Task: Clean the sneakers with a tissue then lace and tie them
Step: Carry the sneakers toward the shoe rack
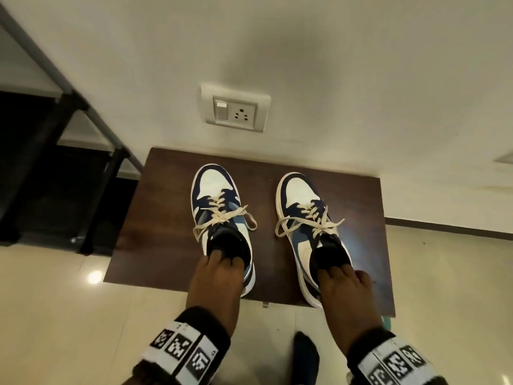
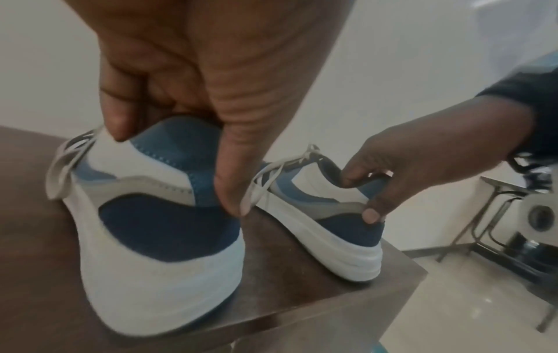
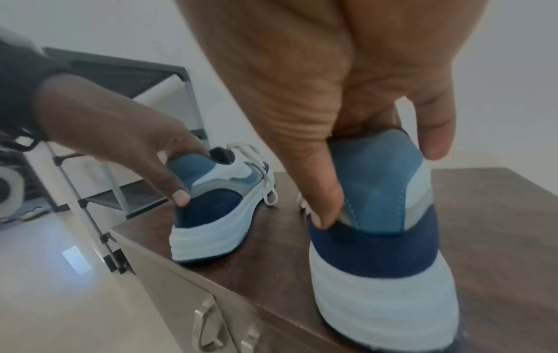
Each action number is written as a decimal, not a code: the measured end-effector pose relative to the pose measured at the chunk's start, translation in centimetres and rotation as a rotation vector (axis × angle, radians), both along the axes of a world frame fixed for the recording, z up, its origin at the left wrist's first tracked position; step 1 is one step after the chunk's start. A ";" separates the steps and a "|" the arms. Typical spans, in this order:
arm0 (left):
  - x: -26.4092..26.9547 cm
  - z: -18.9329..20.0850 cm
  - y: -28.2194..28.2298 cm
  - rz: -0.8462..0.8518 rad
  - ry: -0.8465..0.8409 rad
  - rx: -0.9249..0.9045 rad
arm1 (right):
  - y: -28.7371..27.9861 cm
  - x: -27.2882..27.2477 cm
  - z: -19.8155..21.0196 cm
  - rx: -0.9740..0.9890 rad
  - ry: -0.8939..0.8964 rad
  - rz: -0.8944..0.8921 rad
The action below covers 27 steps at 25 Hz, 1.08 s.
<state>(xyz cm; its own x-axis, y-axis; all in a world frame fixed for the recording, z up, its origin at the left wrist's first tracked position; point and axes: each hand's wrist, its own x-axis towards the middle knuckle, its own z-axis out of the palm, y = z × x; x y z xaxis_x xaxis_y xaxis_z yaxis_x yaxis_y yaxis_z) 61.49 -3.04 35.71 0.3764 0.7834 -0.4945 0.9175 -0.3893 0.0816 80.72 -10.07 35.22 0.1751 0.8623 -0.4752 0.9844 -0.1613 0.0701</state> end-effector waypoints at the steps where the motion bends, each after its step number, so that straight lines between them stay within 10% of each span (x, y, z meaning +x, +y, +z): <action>1: 0.2 -0.2 -0.6 0.063 -0.042 0.002 | 0.0 -0.2 -0.3 -0.009 0.010 -0.043; 13: 2.3 0.4 0.4 0.470 -0.122 -0.212 | 1.5 -3.0 1.5 -0.056 0.120 -0.020; 27: -8.0 18.5 -8.6 0.473 0.014 -0.236 | -1.7 -8.3 17.4 -0.158 0.168 0.191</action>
